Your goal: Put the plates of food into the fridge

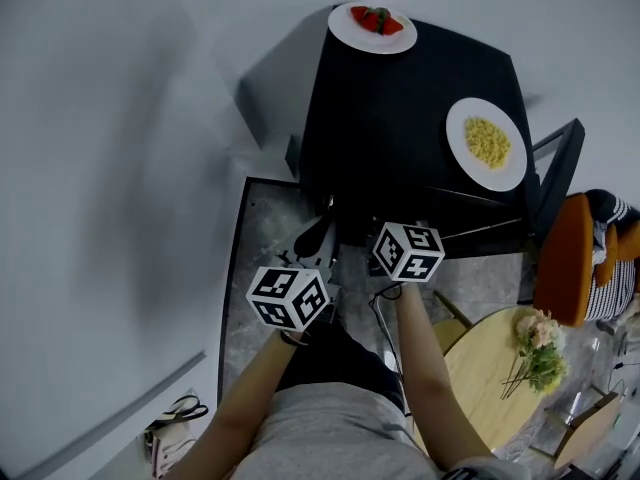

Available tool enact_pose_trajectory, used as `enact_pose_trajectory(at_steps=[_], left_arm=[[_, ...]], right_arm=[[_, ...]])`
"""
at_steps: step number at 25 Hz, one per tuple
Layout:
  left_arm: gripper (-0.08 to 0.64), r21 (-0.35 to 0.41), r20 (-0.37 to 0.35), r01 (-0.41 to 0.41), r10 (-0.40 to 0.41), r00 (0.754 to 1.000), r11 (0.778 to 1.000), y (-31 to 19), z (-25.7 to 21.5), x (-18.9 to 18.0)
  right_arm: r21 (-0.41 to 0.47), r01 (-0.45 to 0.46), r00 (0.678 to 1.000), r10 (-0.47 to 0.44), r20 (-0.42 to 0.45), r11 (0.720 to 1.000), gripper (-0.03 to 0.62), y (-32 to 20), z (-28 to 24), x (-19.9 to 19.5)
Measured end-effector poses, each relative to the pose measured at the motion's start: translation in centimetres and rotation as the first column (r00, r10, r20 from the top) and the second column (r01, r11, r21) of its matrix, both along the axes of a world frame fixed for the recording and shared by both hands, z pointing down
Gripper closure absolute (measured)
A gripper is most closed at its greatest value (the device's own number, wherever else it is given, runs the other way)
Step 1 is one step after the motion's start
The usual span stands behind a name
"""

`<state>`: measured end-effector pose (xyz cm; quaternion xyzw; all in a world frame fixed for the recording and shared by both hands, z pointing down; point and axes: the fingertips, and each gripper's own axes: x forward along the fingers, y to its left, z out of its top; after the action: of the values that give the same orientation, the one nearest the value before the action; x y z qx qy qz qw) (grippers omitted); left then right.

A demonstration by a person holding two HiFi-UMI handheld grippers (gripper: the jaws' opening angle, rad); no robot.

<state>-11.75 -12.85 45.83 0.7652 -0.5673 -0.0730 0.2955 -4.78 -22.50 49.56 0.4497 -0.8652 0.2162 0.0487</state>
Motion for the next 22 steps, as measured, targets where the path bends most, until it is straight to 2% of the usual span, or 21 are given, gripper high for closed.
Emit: enact_pose_trajectory(at_steps=[3, 6, 9, 12, 14, 17, 22], left_arm=[[0.54, 0.038, 0.072, -0.016, 0.013, 0.997, 0.999, 0.1, -1.2, 0.3], [0.54, 0.111, 0.183, -0.053, 0.032, 0.983, 0.992, 0.2, -3.3, 1.5], [0.54, 0.192, 0.304, -0.115, 0.052, 0.951, 0.975, 0.6, -5.6, 3.3], [0.548, 0.239, 0.395, -0.187, 0.081, 0.915, 0.953, 1.2, -7.1, 5.5], [0.551, 0.238, 0.406, -0.212, 0.102, 0.908, 0.948, 1.5, -7.4, 6.7], [0.551, 0.227, 0.371, -0.211, 0.116, 0.921, 0.951, 2.1, -7.4, 7.8], [0.551, 0.231, 0.342, -0.17, 0.084, 0.936, 0.958, 2.9, -7.9, 8.9]], right_arm=[[0.039, -0.003, 1.0, 0.003, 0.012, 0.999, 0.578, 2.6, -1.4, 0.4], [0.123, -0.029, 1.0, 0.03, -0.009, 0.992, 0.578, 5.5, -3.8, 1.5], [0.209, -0.054, 0.997, 0.065, -0.046, 0.976, 0.578, 7.9, -6.2, 2.8], [0.254, -0.085, 0.995, 0.095, -0.026, 0.963, 0.578, 9.6, -8.5, 4.3], [0.27, -0.109, 0.993, 0.114, -0.005, 0.957, 0.578, 10.3, -9.7, 5.3], [0.278, -0.136, 0.99, 0.137, 0.015, 0.951, 0.578, 11.3, -10.6, 6.8], [0.258, -0.167, 0.986, 0.158, 0.056, 0.951, 0.578, 13.0, -10.8, 8.8]])
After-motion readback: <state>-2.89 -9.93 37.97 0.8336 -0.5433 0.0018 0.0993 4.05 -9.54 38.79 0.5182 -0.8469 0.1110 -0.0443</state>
